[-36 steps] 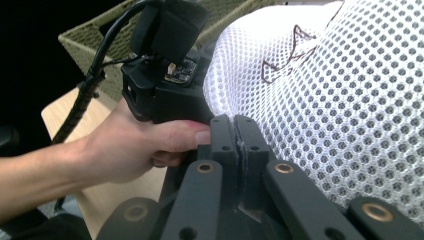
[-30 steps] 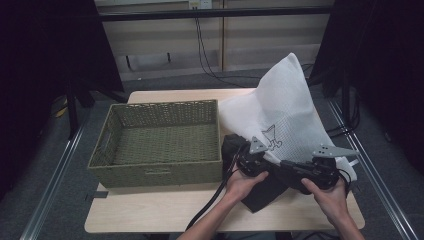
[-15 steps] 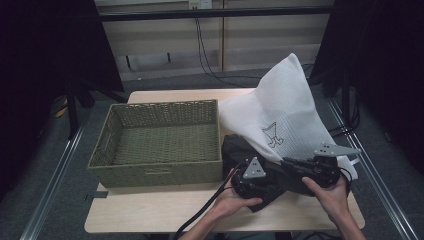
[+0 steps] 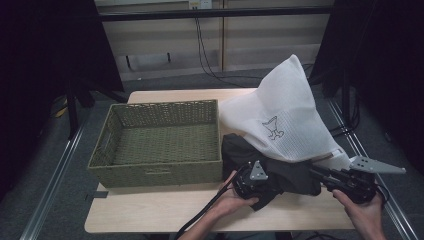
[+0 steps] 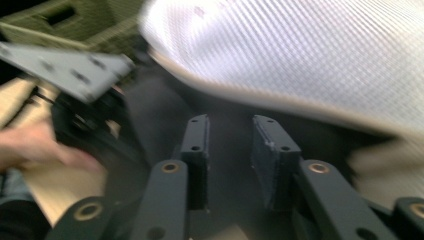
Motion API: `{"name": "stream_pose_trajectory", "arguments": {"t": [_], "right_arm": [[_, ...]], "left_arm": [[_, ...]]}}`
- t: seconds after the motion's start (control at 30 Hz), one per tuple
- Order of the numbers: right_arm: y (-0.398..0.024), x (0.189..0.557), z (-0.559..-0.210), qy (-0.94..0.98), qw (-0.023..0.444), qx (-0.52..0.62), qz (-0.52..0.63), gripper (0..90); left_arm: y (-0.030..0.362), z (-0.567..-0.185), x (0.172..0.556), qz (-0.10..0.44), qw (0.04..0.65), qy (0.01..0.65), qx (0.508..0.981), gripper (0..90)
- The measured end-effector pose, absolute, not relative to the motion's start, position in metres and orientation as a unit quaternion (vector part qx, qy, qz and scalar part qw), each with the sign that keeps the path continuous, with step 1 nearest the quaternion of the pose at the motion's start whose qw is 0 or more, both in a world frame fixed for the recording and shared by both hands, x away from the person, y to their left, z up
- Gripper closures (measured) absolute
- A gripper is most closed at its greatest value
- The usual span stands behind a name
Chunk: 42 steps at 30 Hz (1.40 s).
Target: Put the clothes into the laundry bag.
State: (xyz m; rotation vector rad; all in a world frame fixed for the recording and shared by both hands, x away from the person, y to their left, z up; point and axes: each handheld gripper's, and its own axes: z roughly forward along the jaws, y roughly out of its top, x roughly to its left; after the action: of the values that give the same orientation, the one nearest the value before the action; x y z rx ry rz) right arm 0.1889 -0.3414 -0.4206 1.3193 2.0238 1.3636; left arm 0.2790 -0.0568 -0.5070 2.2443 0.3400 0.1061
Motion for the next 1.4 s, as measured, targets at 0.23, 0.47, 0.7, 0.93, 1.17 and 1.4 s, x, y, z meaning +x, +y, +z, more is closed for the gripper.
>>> {"name": "stream_pose_trajectory", "arguments": {"t": [0.23, 0.47, 0.7, 0.93, 1.17, 1.4], "right_arm": [[-0.372, 0.209, -0.463, 0.726, 0.208, 0.528, 0.389, 79.3], [-0.376, 0.236, -0.498, 0.746, 0.223, 0.541, 0.319, 79.9], [-0.369, 0.231, -0.501, 0.755, 0.211, 0.533, 0.318, 72.5], [-0.355, 0.216, -0.502, 0.767, 0.203, 0.511, 0.329, 72.7], [-0.345, 0.208, -0.502, 0.774, 0.194, 0.499, 0.338, 72.7], [-0.345, 0.207, -0.503, 0.774, 0.193, 0.497, 0.342, 72.6]], "left_arm": [[-0.057, -0.507, 0.279, 0.042, 0.421, 0.135, 0.896, 71.4], [-0.055, -0.506, 0.28, 0.039, 0.418, 0.134, 0.898, 71.2], [-0.053, -0.497, 0.268, 0.005, 0.469, 0.093, 0.878, 63.9], [-0.06, -0.471, 0.259, 0.01, 0.513, 0.052, 0.857, 62.7], [-0.093, -0.488, 0.282, 0.026, 0.448, 0.071, 0.891, 40.7], [-0.11, -0.504, 0.281, 0.061, 0.398, 0.061, 0.913, 24.7]]}}
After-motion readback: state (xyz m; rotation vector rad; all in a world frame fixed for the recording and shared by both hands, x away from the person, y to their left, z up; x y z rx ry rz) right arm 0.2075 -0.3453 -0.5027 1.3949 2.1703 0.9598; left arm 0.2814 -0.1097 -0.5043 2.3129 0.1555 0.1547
